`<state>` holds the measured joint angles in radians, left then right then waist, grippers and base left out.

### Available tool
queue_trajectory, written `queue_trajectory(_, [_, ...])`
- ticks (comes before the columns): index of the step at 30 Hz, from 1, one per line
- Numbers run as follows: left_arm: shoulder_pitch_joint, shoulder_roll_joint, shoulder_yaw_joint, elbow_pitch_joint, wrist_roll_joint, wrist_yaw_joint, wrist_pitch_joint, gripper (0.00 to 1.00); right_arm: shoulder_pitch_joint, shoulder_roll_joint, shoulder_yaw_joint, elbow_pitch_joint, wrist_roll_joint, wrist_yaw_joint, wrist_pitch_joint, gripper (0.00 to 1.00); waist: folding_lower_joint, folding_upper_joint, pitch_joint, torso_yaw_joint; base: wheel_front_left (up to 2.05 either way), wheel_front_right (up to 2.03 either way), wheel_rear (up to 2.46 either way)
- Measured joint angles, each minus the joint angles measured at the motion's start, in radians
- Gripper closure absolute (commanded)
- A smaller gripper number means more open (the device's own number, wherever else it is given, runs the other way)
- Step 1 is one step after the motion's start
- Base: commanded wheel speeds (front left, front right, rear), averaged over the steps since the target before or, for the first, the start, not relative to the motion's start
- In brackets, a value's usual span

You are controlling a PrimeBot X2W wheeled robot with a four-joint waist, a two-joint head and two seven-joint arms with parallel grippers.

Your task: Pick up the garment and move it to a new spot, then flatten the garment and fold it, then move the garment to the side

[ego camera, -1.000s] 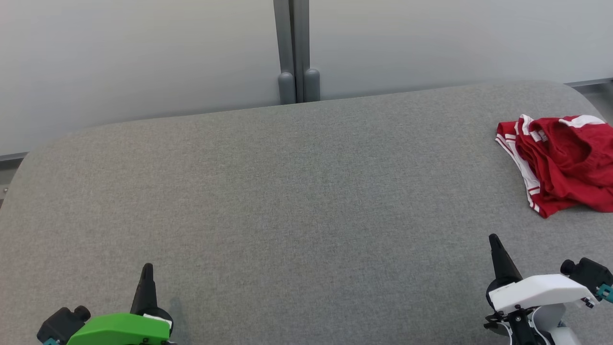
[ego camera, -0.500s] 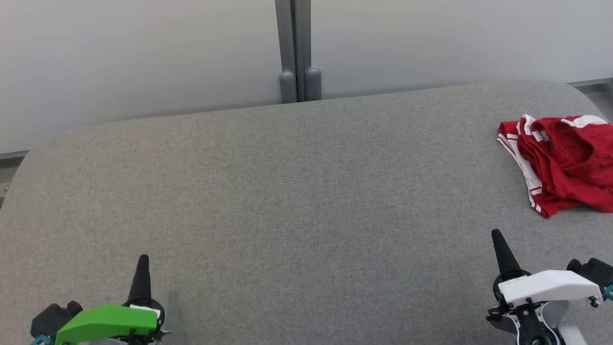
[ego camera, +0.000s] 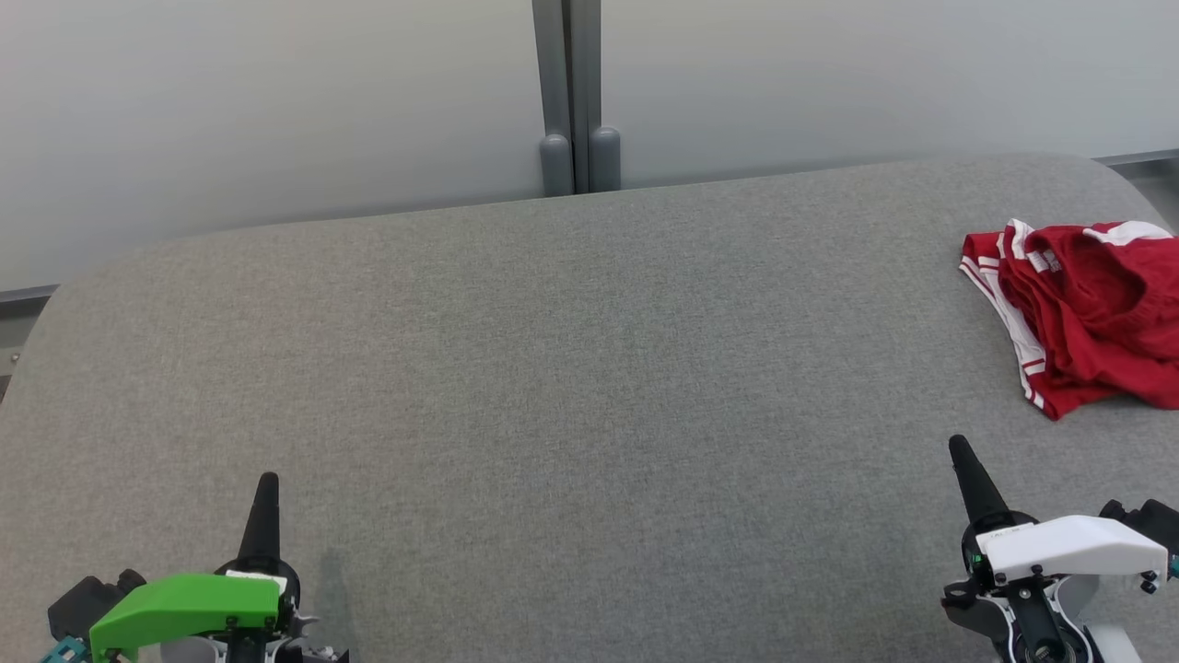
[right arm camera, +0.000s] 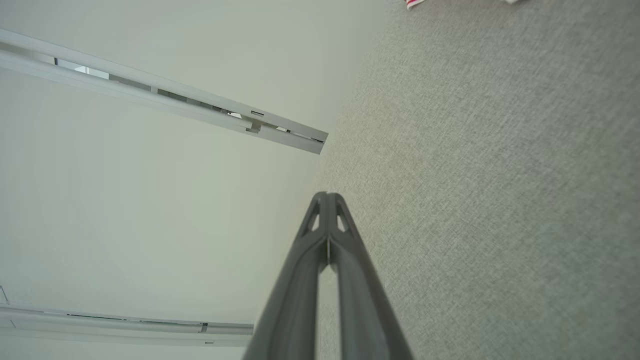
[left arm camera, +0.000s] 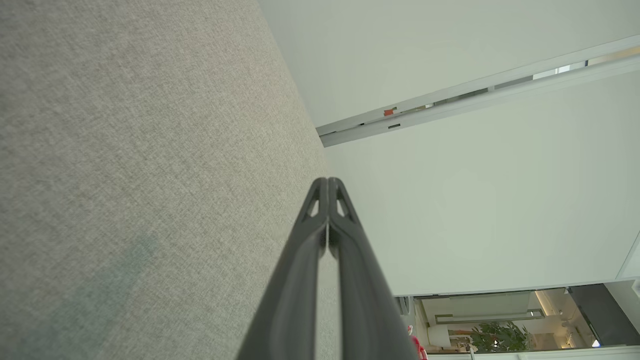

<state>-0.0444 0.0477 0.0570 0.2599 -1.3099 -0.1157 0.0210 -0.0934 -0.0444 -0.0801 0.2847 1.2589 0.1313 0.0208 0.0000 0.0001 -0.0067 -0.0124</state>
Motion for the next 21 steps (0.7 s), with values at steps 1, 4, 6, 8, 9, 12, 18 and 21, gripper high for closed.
queue_trajectory(1, [-0.001, 0.000, 0.002, 0.000, -0.006, 0.000, 0.001, 1.00, 0.000, 0.000, -0.001, -0.001, 0.008, 0.000, 0.003, 1.00, 0.0000, 0.0000, 0.000, 0.000, 0.00, 0.00, 0.00])
queue_trajectory(4, [-0.005, 0.000, 0.005, -0.001, -0.027, -0.003, 0.009, 1.00, -0.001, 0.000, -0.003, -0.004, 0.034, 0.000, 0.010, 1.00, 0.0000, 0.0000, 0.001, 0.001, 0.00, 0.00, 0.00])
queue_trajectory(6, [-0.008, 0.000, 0.008, -0.001, -0.044, -0.003, 0.013, 1.00, -0.001, -0.001, -0.005, -0.006, 0.053, 0.000, 0.015, 1.00, 0.0000, 0.0000, 0.001, 0.002, 0.00, 0.00, 0.00])
queue_trajectory(8, [-0.009, 0.000, 0.010, -0.002, -0.058, -0.003, 0.019, 1.00, -0.001, -0.001, -0.006, -0.007, 0.068, 0.000, 0.019, 1.00, 0.0000, 0.0000, 0.002, 0.002, 0.00, 0.00, 0.00])
queue_trajectory(9, [-0.010, 0.000, 0.011, -0.002, -0.065, -0.003, 0.021, 1.00, -0.001, -0.001, -0.007, -0.009, 0.076, 0.000, 0.022, 1.00, 0.0001, 0.0000, 0.002, 0.002, 0.00, 0.00, 0.00])
queue_trajectory(12, [-0.014, 0.000, 0.015, -0.003, -0.084, -0.004, 0.025, 1.00, -0.002, -0.001, -0.009, -0.012, 0.101, 0.000, 0.028, 1.00, 0.0000, 0.0000, 0.002, 0.003, 0.00, 0.00, 0.00])
queue_trajectory(18, [-0.025, 0.000, 0.023, -0.005, -0.126, -0.007, 0.040, 1.00, -0.005, -0.001, -0.014, -0.016, 0.148, 0.000, 0.041, 1.00, 0.0000, 0.0000, 0.004, 0.005, 0.00, 0.00, 0.00])
queue_trajectory(21, [-0.027, 0.000, 0.027, -0.006, -0.145, -0.007, 0.044, 1.00, -0.005, -0.001, -0.016, -0.019, 0.171, 0.000, 0.045, 1.00, 0.0000, 0.0000, 0.004, 0.005, 0.00, 0.00, 0.00])
